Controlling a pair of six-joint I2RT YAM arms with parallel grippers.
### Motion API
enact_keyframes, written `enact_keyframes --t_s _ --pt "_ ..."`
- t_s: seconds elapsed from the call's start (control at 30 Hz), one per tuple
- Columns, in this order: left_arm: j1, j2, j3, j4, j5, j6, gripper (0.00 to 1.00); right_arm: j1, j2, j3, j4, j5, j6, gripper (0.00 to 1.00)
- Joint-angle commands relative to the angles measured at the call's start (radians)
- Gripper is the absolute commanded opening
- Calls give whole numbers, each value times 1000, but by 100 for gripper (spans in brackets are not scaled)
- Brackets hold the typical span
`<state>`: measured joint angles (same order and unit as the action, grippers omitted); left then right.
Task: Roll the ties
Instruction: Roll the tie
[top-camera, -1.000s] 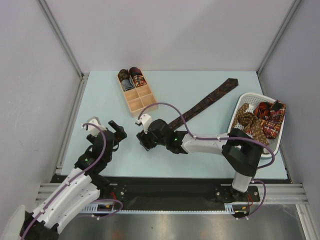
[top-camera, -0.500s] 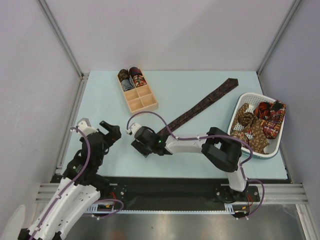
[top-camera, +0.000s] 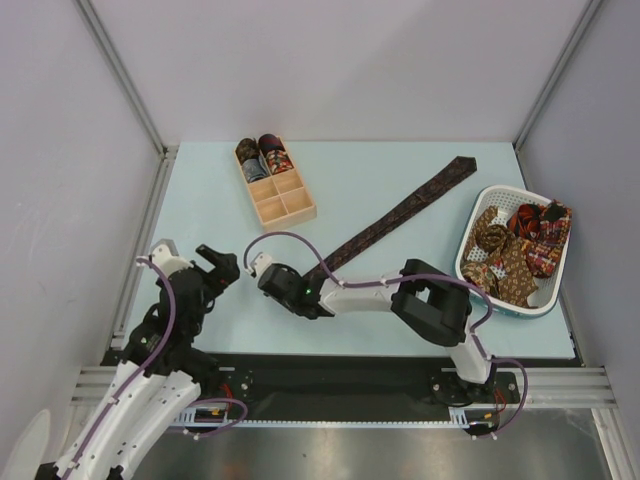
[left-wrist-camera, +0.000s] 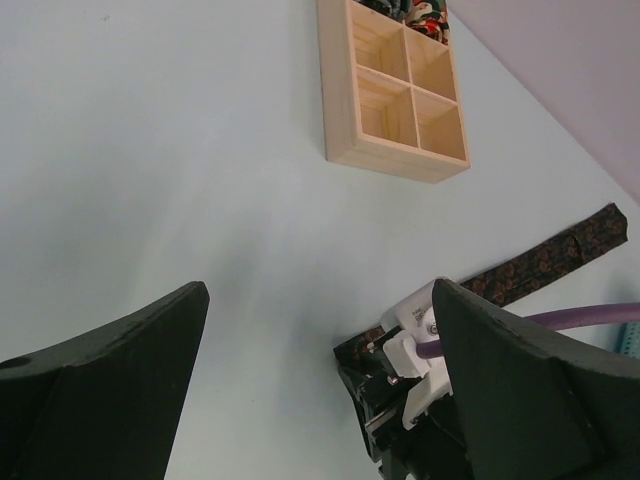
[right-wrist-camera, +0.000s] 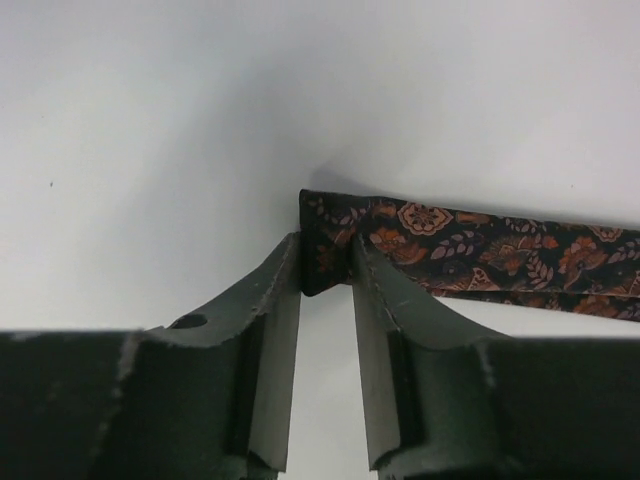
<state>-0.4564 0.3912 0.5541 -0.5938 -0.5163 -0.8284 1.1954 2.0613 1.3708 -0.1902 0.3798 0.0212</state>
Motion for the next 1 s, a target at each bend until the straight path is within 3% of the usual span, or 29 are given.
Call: enact_keyframes --t_s 0.0,0.13,0.27,0.57,0.83,0.97 --pt "10 14 23 29 21 32 100 1 25 28 -51 36 -10 28" --pt "10 20 23 41 16 37 100 -52 -53 -4 -14 -89 35 17" --pt "10 24 1 87 45 54 100 -135 -168 -61 49 -344 135 0" --pt "10 156 -102 382 304 218 100 -324 -211 -154 181 -793 310 0" --pt "5 300 -141 630 427 307 100 -451 -201 -213 328 -1010 414 0" --pt "-1 403 -106 644 449 348 100 -516 -178 -230 386 -1073 451 0"
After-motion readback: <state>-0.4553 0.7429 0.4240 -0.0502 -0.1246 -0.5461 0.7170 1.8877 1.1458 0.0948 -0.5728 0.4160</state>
